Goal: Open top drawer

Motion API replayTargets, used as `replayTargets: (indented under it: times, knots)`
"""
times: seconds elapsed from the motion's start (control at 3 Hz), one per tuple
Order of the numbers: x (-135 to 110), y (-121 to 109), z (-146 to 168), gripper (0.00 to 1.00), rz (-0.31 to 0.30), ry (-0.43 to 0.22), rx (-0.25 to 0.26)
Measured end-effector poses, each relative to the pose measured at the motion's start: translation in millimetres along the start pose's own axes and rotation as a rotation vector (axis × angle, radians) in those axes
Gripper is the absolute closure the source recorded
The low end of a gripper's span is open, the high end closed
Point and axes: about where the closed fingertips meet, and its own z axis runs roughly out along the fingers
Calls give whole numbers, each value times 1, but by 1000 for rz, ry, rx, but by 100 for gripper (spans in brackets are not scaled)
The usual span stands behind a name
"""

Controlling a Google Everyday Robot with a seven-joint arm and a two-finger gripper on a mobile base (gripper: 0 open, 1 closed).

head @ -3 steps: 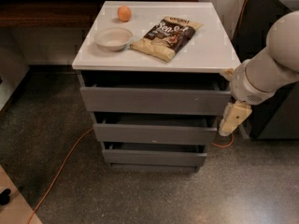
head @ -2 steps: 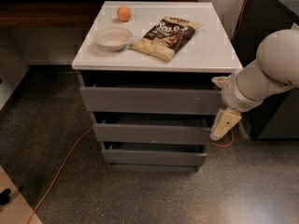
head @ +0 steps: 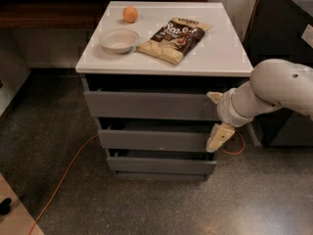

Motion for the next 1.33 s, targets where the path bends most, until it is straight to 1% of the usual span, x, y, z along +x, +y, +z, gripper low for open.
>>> replayTargets:
  times: [0.33,0.67,1.0,1.33]
  knots:
    - [12,-29,42,0,-12,4,21]
    - [20,-52,65,0,-13,14,37]
    - [33,-86,91,0,-2,38,54]
    - [40,-105,105,0,1,53,66]
